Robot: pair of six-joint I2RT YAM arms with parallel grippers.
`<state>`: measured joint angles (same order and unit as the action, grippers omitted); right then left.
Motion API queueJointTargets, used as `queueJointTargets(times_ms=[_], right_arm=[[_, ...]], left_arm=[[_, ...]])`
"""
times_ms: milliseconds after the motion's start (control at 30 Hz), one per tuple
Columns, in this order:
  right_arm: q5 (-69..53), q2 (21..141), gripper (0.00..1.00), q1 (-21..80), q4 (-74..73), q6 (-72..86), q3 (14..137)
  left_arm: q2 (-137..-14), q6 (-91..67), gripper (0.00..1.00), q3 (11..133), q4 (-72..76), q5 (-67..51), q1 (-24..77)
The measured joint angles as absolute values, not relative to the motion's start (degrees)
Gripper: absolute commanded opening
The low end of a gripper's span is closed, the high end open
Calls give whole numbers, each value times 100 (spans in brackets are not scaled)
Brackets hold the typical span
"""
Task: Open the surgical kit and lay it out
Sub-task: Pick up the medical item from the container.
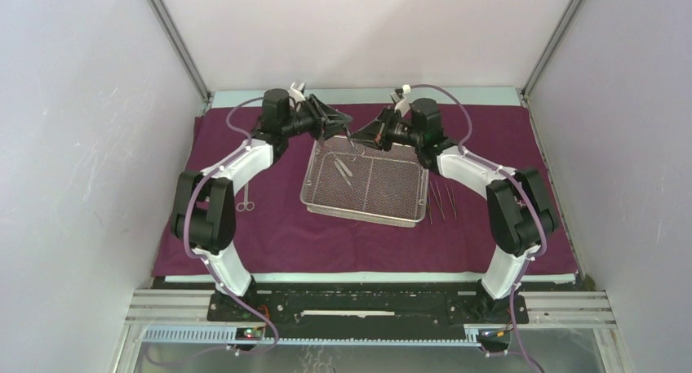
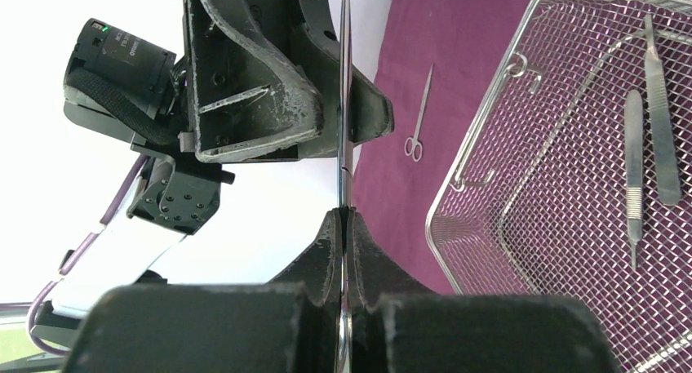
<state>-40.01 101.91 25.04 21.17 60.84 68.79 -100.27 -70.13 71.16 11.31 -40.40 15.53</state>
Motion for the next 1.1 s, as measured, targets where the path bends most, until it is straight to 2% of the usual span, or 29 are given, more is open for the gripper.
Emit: queueJointTargets(times_ms=[267, 833, 967, 1100], right_arm=[[-3876, 10193, 0, 2641, 2141, 6031, 6864], [-3142, 10193, 0, 2974, 1177, 5098, 7006], [-2891, 10193, 0, 3100, 819, 4737, 7253], [-2700, 10193, 0, 3212, 530, 4458, 7413]], left_arm=[[-10005, -7067, 27, 7017, 1074, -4029, 1520], [-9959, -5730, 26, 7572, -1365, -3507, 1634], [-9959, -5568, 21, 7675, -1693, -3444, 1660], [-9959, -5439, 11, 7808, -1953, -3376, 1667]])
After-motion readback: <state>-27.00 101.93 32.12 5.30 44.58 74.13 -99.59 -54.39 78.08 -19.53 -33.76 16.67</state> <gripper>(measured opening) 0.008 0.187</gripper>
